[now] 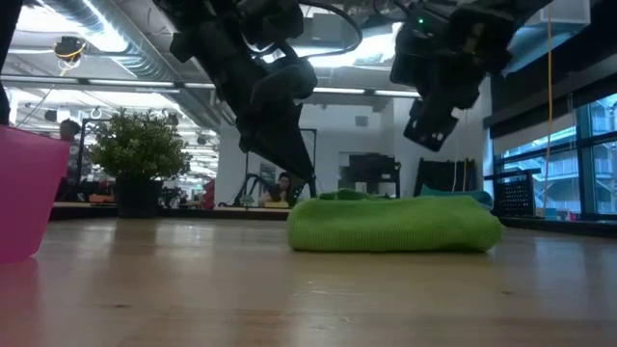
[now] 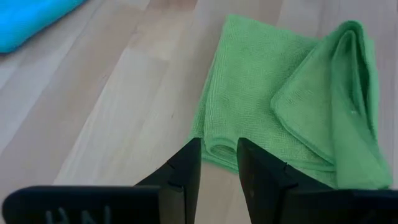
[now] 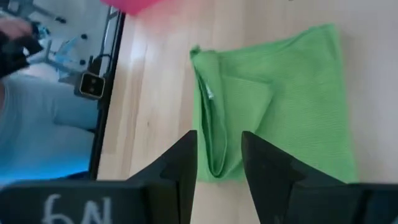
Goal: Roll microfiber towels into tight, uniform cylinder then place into a basket
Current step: Roll the microfiber green towel
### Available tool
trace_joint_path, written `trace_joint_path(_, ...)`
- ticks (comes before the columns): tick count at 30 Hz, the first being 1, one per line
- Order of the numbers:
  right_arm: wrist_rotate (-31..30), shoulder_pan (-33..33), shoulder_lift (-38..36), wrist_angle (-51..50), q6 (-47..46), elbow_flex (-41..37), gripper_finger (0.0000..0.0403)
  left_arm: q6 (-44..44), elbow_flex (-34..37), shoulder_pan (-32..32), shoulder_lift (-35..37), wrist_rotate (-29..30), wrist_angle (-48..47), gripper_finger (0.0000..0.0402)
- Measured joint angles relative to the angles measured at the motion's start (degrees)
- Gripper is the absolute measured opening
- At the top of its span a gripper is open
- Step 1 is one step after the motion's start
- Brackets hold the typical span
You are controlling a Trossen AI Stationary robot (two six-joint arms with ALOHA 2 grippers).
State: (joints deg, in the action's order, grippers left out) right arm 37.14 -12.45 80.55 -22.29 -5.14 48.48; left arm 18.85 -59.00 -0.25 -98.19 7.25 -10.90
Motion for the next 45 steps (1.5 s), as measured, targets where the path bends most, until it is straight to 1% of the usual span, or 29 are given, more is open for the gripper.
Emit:
trace_joint_path(3,-2.65,3.5,0.02,0.96,3.73,-1.71,0.0126,0.0,0.0,0.0,0.0,-0.02,-0.43,0.0096)
trace_joint_path(6,-4.31,6.83,-0.2,-0.6,7.58,-1.92,0.0126,0.0,0.0,0.0,0.0,0.0,-0.66,0.0096)
trace_joint_path(11,-5.76,12.87,0.06,-1.97,9.84,-1.92,0.0126,0.0,0.0,0.0,0.0,0.0,-0.66,0.0096)
trace_joint_path(16,-13.78,17.35,3.05,0.78,12.07,-1.92,0.0126,-0.02,0.0,0.0,-0.02,-0.02,-0.68,0.0096)
trace_joint_path(19,-16.61,18.37,6.4,2.27,13.06,-1.92,0.0126,-0.04,0.0,0.0,-0.02,-0.02,-0.71,0.0096)
trace_joint_path(24,-17.73,19.14,11.37,3.38,13.37,-1.92,0.0126,-0.08,0.0,-0.02,-0.04,-0.42,-1.07,0.0096)
trace_joint_path(26,-19.15,19.62,12.96,3.85,13.37,-1.92,0.0126,-0.11,0.0,-0.02,-0.04,-0.44,-1.09,0.0096)
trace_joint_path(30,-24.41,20.31,15.39,4.59,13.36,-1.92,0.0126,-0.11,0.0,-0.02,-0.04,-0.48,-1.18,0.0096)
trace_joint_path(33,-25.26,20.31,16.27,4.8,12.27,-1.72,0.0126,-0.11,0.0,-0.02,-0.04,-0.48,-1.35,0.0096)
trace_joint_path(38,-26.49,20.31,15.08,4.47,12.87,-1.88,0.0126,-0.13,0.0,-0.02,-0.04,-0.48,-1.51,0.0096)
trace_joint_path(42,-31.0,20.08,11.26,3.56,13.3,-1.54,0.0126,-0.12,0.0,-0.02,-0.04,-0.5,-1.58,0.0096)
trace_joint_path(45,-31.97,20.07,8.12,2.69,13.07,-1.54,0.0126,-0.13,0.0,-0.02,-0.04,-0.5,-1.97,0.0096)
